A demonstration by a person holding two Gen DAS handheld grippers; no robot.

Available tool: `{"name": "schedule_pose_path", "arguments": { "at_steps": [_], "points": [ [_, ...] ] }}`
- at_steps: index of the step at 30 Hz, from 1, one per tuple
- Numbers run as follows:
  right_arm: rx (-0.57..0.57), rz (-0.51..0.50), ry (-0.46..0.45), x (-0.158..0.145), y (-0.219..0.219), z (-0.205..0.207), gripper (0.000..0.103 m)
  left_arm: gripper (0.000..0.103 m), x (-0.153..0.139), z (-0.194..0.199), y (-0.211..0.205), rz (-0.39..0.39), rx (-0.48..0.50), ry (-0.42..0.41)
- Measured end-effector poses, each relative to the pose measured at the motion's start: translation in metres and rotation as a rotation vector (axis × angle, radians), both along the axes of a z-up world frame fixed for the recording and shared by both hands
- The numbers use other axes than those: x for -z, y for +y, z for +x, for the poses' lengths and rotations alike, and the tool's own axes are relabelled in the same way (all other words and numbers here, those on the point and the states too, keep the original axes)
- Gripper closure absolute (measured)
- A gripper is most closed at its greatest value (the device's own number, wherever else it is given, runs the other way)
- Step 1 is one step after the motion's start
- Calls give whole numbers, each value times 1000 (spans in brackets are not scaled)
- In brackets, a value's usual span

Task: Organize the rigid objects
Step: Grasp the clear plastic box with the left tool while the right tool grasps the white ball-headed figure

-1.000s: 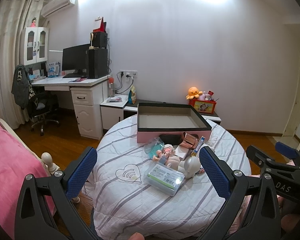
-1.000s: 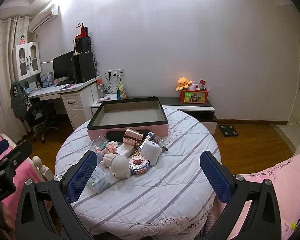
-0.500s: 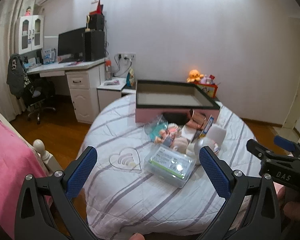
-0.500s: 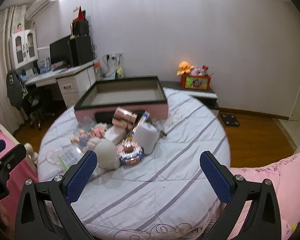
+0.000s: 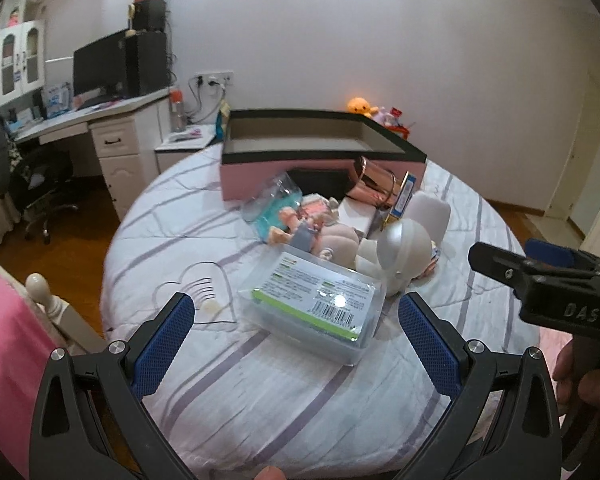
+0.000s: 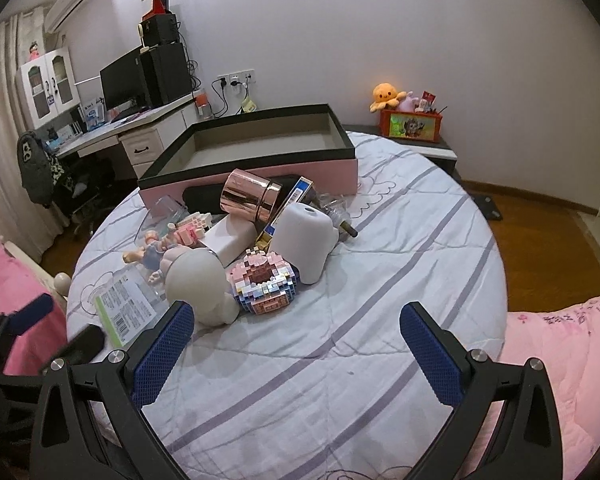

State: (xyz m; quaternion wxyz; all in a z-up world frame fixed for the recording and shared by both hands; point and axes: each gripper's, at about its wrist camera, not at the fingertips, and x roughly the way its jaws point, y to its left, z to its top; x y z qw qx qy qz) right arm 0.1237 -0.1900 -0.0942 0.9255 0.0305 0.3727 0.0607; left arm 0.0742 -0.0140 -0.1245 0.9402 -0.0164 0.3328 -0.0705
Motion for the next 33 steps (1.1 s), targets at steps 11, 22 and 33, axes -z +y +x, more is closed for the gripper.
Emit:
{"name": "schedule_pose_path", "arguments": {
  "at_steps": [11, 22, 33],
  "points": [
    [-17, 10, 53, 13, 6, 23, 0, 0, 32, 37, -12, 64, 78, 82],
    [-94, 51, 82, 16, 26, 37, 0, 9, 38, 58, 18, -4, 58, 133],
    [-163, 15, 112, 30, 53, 53, 38, 9, 38, 62, 36, -12, -1, 140]
  ]
}}
